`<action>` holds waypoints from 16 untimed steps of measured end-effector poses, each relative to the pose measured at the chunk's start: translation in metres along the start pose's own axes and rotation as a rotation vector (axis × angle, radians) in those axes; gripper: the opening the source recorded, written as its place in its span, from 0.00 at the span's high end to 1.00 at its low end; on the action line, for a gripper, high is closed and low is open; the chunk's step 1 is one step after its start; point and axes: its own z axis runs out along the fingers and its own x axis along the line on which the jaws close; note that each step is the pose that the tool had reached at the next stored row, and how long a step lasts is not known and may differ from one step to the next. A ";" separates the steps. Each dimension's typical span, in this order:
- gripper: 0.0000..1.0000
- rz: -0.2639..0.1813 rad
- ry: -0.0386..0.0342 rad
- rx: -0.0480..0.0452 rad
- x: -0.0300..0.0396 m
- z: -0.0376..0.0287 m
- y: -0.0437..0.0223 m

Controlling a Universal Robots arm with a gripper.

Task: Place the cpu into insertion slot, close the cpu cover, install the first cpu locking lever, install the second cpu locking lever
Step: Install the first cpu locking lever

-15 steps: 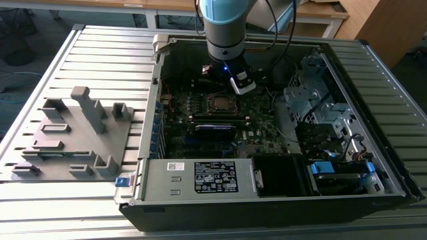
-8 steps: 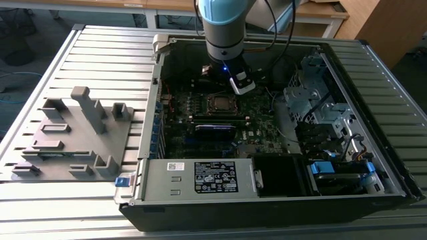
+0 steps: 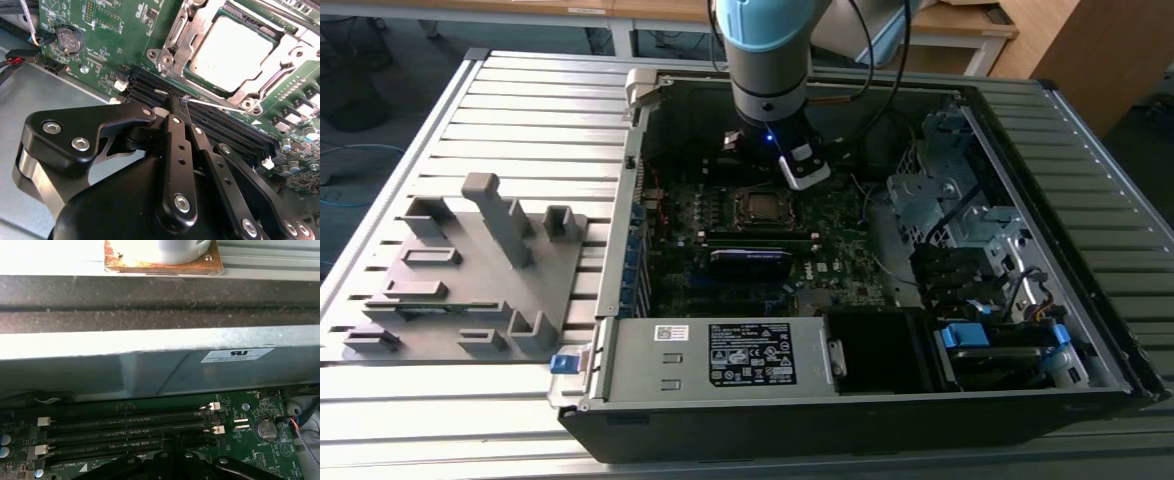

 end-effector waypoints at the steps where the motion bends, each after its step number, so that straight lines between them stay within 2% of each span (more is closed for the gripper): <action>1: 0.90 0.005 -0.0017 0.0008 0.0001 0.0003 -0.0001; 4: 0.90 0.039 -0.0131 0.0061 0.0003 0.0011 -0.0003; 6: 0.90 0.053 -0.0182 0.0082 0.0009 0.0013 -0.0001; 16: 0.90 0.064 -0.0230 0.0104 0.0045 0.0017 0.0009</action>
